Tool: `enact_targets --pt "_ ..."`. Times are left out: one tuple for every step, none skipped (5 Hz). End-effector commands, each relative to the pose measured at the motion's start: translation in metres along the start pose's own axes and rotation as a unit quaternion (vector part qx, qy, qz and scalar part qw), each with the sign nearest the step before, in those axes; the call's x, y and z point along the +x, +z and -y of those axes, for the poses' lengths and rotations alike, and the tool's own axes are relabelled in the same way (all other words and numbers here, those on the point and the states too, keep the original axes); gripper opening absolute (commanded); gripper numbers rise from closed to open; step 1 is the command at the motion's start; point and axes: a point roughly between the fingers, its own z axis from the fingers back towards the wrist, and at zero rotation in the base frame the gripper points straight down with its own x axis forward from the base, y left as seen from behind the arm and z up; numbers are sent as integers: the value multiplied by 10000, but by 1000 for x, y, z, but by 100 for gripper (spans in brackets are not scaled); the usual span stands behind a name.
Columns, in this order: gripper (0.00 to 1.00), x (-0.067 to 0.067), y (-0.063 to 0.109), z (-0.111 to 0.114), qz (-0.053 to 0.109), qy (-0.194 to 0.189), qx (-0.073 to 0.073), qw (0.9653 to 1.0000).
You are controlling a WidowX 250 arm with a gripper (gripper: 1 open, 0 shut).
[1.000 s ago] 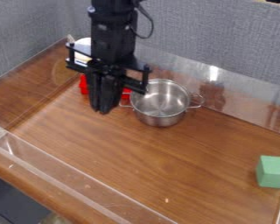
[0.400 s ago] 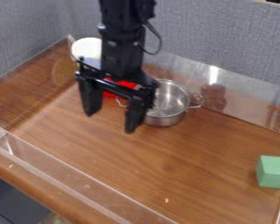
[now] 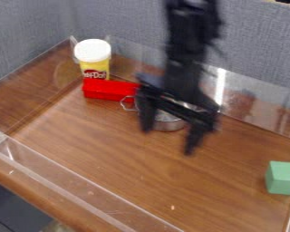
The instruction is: Put green object to the left side of the table
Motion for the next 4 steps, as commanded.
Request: enact_targets --pt "100 24 9 40 391 -269 -29 9989" --pt "100 40 6 76 483 -497 -60 9976" --pt "100 52 2 98 554 -675 -71 9962" --pt "100 63 -7 99 559 -679 -99 9961"
